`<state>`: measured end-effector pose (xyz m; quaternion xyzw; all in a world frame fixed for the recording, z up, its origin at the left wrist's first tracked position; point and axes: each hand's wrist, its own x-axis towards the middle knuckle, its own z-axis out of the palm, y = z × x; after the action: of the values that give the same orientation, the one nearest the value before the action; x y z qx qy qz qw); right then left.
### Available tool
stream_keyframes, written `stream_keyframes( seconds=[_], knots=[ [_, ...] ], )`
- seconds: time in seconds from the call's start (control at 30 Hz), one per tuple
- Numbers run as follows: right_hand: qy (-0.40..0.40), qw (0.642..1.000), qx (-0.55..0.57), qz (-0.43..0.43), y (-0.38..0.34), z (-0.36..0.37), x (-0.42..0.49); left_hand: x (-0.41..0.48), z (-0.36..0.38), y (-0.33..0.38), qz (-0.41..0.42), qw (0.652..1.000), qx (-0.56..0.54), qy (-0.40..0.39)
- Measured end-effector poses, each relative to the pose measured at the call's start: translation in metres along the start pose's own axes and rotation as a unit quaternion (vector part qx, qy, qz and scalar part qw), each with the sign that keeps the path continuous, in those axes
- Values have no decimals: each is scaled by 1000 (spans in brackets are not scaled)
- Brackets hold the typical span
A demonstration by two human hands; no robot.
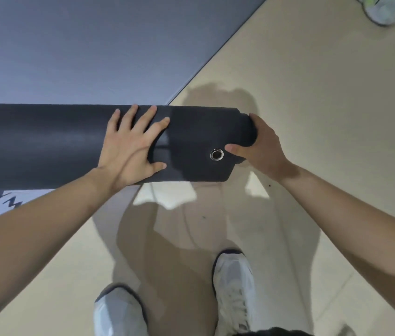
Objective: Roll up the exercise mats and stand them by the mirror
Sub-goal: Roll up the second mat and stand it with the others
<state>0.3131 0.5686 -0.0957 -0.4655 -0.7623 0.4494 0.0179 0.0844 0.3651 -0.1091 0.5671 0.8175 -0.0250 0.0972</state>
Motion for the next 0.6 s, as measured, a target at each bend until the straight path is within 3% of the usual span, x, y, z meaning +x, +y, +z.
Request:
stream_keyframes(
  seconds=[0.2, 0.33, 0.4, 0.47, 0.6],
  knots=[
    [1, 997, -13, 81, -35, -3, -61, -68, -41, 63, -139, 981, -131, -17],
    [6, 994, -3, 110, -73, -2, -107, -116, -71, 115, -199, 948, -248, -7],
    [10, 992, 12, 124, -93, -2, -129, -131, -93, 134, -247, 913, -322, -26],
    [-6, 991, 34, 126, -112, -8, -150, -143, -112, 144, -289, 879, -374, -58],
    [-95, 973, 162, 132, -151, -33, -185, -171, -143, 138, -332, 855, -399, -22]
  ],
)
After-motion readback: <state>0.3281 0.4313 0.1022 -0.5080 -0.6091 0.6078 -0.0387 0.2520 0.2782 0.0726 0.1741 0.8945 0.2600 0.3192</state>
